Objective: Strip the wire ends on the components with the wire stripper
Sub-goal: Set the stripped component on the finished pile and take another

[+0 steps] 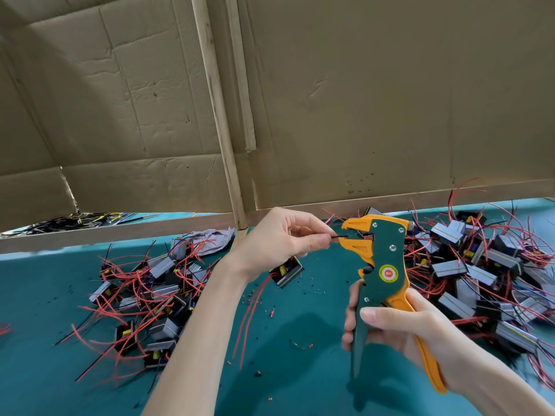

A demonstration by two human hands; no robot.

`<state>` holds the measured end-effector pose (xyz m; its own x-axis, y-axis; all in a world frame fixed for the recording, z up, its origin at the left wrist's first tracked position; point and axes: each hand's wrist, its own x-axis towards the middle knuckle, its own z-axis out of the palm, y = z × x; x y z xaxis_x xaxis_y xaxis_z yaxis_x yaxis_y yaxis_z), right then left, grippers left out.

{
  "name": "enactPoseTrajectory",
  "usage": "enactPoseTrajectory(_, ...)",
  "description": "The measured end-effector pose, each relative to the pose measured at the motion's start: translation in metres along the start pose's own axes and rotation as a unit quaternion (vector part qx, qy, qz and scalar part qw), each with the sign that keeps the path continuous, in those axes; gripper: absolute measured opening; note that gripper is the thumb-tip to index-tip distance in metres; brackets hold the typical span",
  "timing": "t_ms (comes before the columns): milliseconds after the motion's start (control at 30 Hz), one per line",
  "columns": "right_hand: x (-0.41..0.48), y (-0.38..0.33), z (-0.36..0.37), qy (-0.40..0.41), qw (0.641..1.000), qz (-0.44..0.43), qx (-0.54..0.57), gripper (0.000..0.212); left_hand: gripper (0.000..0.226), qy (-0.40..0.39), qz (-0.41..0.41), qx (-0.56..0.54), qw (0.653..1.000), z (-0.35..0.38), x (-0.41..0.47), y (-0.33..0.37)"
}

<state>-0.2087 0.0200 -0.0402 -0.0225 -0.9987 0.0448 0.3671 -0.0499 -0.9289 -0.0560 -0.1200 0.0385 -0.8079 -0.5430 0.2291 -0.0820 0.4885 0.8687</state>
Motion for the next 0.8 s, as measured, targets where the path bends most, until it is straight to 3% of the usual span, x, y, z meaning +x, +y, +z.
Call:
enactPoseTrajectory(100,-0.001,0.000,0.002,0.006,1.000,0.005,-0.010,0.022,0.011,-0.007,-0.005,0.005,1.000,-0.001,0.000,0.000)
enactPoseTrajectory(267,-0.004,0.003,0.001,0.049,0.997,0.021,-0.048,0.047,0.010,-0.008,-0.010,0.014,1.000,-0.001,-0.001,0.001)
enactPoseTrajectory(367,-0.007,0.006,0.006,0.064,0.995,0.020,-0.080,0.045,0.010,-0.016,-0.016,0.007,1.000,-0.003,-0.002,0.001)
enactPoseTrajectory(500,-0.005,0.015,0.008,0.139,0.985,0.011,-0.104,0.050,0.009,-0.018,-0.035,0.042,0.998,-0.004,-0.001,-0.002)
enactPoseTrajectory(700,0.006,0.009,0.005,0.043,0.998,0.024,0.027,0.029,0.012,0.003,-0.061,0.060,0.996,-0.007,0.001,-0.010)
enactPoseTrajectory(800,0.008,0.014,-0.001,0.039,0.998,0.022,0.035,0.032,0.014,0.033,-0.075,0.151,0.985,-0.011,0.005,-0.018)
